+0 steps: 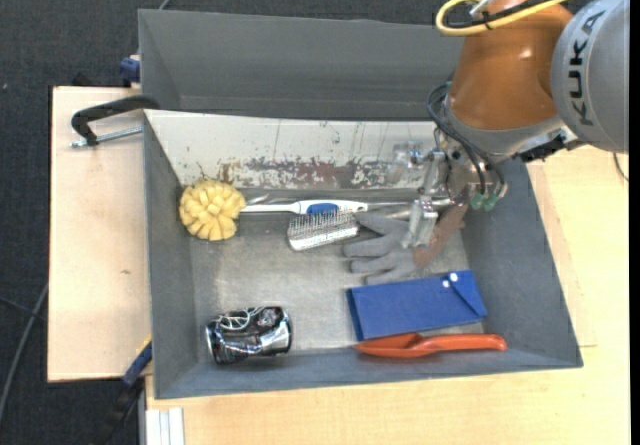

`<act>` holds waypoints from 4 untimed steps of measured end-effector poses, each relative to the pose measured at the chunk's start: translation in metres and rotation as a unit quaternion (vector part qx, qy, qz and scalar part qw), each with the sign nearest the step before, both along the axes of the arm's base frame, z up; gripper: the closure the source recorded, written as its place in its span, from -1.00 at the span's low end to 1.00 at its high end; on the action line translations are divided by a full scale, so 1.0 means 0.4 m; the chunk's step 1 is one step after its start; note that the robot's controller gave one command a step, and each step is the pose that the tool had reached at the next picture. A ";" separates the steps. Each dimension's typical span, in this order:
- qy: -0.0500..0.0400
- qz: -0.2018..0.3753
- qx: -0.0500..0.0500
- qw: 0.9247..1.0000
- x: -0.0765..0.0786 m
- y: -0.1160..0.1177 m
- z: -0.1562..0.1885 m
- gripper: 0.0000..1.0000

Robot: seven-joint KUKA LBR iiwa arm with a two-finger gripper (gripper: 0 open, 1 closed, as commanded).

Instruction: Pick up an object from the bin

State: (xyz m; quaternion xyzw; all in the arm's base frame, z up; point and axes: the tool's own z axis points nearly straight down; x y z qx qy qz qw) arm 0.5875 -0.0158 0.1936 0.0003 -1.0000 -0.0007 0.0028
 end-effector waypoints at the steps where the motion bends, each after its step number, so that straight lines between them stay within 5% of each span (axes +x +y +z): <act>1: -0.004 0.000 0.000 1.000 0.003 0.000 0.013 -1.00; 2: -0.004 0.009 0.000 1.000 -0.008 0.041 -0.153 -1.00; 3: -0.006 0.112 0.000 0.994 -0.023 0.071 -0.263 -1.00; 4: -0.010 0.071 0.002 0.997 -0.022 0.045 -0.286 -1.00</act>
Offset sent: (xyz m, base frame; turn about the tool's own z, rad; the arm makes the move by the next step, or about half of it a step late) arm -0.0103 0.0313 -0.1236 -0.0338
